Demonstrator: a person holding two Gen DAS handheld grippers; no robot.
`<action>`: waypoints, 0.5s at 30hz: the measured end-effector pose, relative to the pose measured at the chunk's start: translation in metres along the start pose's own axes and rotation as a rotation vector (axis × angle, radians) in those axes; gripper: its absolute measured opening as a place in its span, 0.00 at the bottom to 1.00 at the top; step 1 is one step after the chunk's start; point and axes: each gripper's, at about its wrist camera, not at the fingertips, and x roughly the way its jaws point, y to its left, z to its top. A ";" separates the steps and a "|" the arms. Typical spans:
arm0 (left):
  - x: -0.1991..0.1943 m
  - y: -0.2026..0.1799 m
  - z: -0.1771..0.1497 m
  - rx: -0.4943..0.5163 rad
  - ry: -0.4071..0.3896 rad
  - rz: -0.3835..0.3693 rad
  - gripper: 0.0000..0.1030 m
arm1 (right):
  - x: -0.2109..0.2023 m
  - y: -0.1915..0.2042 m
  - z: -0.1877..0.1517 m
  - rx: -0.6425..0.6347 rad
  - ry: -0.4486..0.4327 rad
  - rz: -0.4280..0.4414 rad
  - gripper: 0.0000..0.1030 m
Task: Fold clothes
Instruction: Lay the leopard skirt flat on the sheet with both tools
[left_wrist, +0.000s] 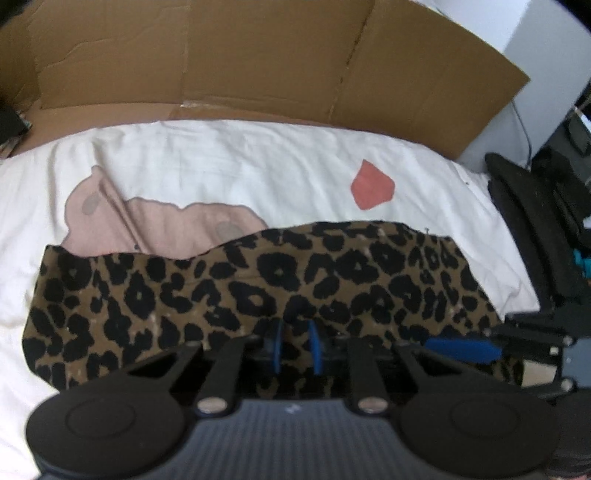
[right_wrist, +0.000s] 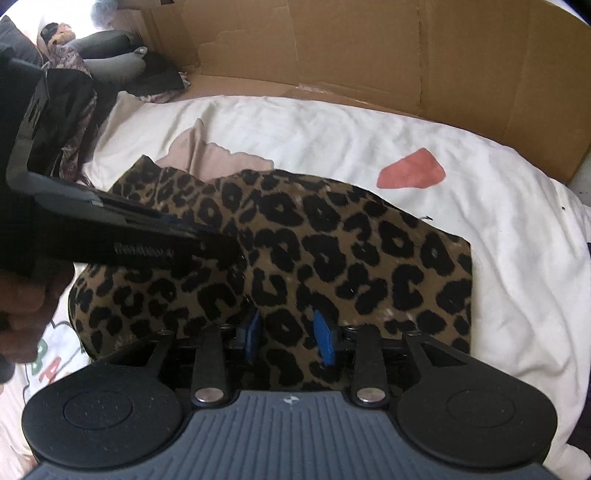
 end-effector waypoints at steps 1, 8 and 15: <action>-0.003 0.001 0.000 -0.011 -0.004 -0.001 0.17 | -0.001 -0.001 -0.002 0.000 0.004 -0.004 0.37; -0.036 0.011 -0.013 0.047 0.017 0.026 0.16 | -0.022 -0.018 -0.017 0.057 0.009 -0.037 0.37; -0.059 0.010 -0.038 0.067 0.028 -0.006 0.17 | -0.042 -0.018 -0.031 0.126 -0.025 -0.037 0.37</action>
